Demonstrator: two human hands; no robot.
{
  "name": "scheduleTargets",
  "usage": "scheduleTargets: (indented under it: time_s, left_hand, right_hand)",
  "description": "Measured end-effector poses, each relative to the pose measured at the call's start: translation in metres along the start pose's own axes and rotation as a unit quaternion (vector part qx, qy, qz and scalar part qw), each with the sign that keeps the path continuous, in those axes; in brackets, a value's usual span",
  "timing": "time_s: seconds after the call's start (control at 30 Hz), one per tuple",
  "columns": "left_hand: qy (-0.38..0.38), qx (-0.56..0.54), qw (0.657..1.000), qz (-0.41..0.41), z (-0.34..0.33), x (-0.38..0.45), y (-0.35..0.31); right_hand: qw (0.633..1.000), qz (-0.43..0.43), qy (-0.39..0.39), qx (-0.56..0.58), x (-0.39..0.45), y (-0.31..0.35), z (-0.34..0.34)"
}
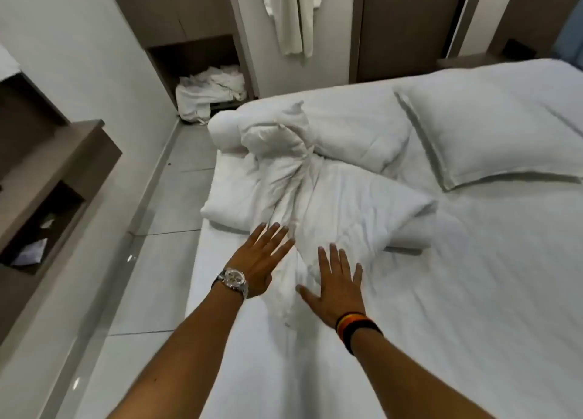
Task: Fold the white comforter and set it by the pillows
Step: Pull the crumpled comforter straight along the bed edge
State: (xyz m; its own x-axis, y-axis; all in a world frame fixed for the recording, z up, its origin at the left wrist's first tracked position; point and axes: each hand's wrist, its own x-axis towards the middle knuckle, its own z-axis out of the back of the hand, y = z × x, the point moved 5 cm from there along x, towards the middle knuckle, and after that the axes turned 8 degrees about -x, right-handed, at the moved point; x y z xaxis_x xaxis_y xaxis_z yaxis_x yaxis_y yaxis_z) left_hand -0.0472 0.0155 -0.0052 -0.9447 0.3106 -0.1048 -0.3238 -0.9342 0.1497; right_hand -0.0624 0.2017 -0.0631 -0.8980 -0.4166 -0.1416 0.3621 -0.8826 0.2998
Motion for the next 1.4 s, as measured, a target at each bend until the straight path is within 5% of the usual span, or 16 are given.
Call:
scheduleTargets:
  time_s: [0.23,0.5,0.9,1.17,1.4]
  left_hand:
    - [0.062,0.073,0.993,-0.07,-0.112,0.014,0.019]
    - [0.0,0.139,0.983,-0.122,-0.157,0.048,0.018]
    - [0.018,-0.083,0.993,-0.084,-0.091,0.037,0.007]
    - [-0.02,-0.177,0.982,-0.067,-0.007,0.001,-0.068]
    - [-0.01,-0.204,0.977,-0.063,0.01,-0.048,-0.196]
  right_hand:
    - [0.996,0.017,0.073,-0.043,0.003,0.023,-0.129]
    - [0.994,-0.003,0.022,-0.105,0.028,0.023,-0.159]
    - [0.987,0.031,0.01,0.157,-0.003,-0.016,-0.058]
    - [0.99,0.039,0.039,0.13,-0.083,-0.05,0.037]
    - [0.99,0.028,0.104,0.09,-0.185,-0.113,0.062]
